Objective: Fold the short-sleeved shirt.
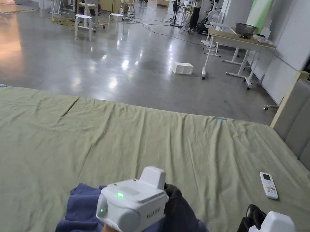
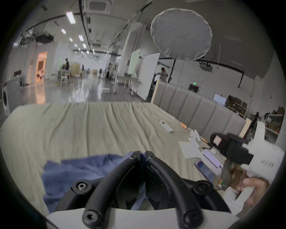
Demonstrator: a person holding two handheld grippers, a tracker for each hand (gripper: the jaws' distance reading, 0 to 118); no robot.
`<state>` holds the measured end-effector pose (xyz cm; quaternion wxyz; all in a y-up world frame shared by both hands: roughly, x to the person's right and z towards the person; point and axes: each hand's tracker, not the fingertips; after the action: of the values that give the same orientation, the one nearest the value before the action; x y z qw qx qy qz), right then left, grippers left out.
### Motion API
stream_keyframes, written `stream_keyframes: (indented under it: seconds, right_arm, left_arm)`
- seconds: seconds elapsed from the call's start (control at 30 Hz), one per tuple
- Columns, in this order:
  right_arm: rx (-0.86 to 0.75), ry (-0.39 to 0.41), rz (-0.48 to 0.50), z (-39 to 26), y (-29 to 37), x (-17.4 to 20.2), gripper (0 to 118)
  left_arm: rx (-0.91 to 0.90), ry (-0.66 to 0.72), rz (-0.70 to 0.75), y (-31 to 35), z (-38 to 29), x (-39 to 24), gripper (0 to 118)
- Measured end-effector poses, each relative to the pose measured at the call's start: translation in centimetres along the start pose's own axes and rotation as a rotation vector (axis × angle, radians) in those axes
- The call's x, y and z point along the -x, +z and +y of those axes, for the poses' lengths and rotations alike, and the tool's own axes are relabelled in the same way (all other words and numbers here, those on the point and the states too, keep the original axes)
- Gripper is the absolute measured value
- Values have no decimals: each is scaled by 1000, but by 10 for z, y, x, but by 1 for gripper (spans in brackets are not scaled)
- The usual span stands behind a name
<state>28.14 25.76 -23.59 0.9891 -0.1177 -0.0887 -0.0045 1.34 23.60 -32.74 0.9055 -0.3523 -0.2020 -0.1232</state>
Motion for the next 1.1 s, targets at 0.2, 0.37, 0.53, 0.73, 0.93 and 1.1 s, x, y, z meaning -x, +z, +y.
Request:
stream_keyframes:
  seconds: [0.2,0.37,0.53,0.73,0.93,1.1]
  right_arm:
    - [28,-5,0,-4,0,-2,2]
    - [31,11,19,-3,-3,5,2]
    - [4,22,47,7,-5,19,2]
    - [-48,44,73,20,-6,40,2]
    - [-109,64,93,31,-8,58,2]
    - [-157,102,102,38,-9,69,2]
  left_arm:
    - [82,-41,49,-12,-32,-12,49]
    - [6,-59,176,10,-37,11,73]
    - [-126,-39,305,49,-33,49,73]
    - [-506,302,283,92,-33,81,55]
    - [-554,280,428,120,-45,97,4]
    - [-531,280,506,128,-54,104,0]
